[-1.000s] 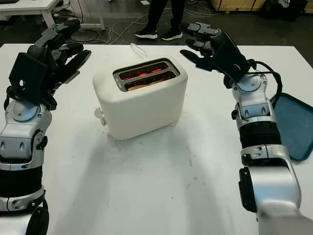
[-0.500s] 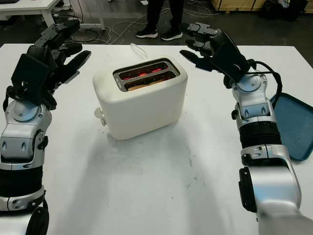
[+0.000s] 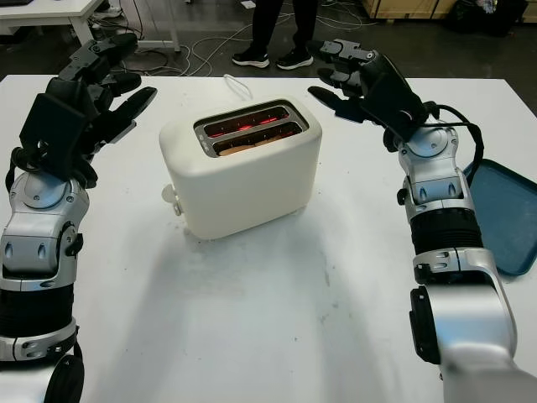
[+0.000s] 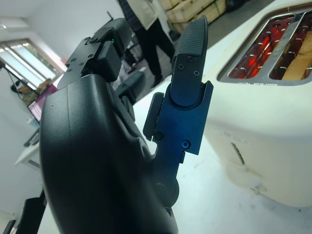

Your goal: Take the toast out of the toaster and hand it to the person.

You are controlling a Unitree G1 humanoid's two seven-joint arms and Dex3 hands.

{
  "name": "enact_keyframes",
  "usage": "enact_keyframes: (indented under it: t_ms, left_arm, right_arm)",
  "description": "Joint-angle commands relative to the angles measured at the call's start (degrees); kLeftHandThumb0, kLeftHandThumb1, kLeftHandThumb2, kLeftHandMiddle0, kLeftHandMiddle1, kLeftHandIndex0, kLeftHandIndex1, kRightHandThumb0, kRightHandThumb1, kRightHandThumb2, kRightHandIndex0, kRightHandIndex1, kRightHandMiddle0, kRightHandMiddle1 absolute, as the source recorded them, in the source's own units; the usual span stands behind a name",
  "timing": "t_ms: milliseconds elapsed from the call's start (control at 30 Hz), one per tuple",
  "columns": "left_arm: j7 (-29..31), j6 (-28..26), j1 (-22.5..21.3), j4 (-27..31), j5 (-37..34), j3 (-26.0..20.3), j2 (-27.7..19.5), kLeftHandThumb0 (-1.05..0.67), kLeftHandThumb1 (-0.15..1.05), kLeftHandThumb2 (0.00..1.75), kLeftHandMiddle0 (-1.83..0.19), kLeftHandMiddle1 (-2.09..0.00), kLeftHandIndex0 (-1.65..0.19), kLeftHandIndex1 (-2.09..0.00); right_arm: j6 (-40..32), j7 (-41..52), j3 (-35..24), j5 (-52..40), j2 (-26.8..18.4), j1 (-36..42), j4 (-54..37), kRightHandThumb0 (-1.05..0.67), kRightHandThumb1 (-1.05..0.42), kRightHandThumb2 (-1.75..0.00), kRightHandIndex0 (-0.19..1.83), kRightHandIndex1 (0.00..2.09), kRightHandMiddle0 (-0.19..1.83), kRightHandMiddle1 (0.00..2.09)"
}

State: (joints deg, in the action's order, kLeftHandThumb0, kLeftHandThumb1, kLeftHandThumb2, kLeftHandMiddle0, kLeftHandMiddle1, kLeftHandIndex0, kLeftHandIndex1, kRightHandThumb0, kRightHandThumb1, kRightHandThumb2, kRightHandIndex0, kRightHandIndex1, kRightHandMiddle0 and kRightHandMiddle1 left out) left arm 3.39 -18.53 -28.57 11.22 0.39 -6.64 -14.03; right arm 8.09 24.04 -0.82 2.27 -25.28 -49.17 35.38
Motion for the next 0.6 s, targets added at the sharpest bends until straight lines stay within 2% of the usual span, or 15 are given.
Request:
enact_keyframes:
  t_ms: [0,567]
  left_arm:
    - [0.1,0.8,-0.5,-0.3,0.5,0.1,-0.6,-0.55,0.92,0.05,0.00,-0.98,-0.26,-0.40]
    - [-0.3,0.0,-0.2,0.4,-0.2,-0.4,0.1,-0.52,0.92,0.07,0.00,-0.92,-0.21,-0.42]
  right_arm:
    - [0.2,0.2,-0.4,-0.5,0.0,-0.2,-0.2,-0.61,-0.92,-0.29,0.40,0.01,0.40,0.00]
    - [0.4,-0.4,-1.4,-1.7,0.8,0.6,-1.2,-0.58,-0.92,-0.30,0.36,0.00,0.36,0.00]
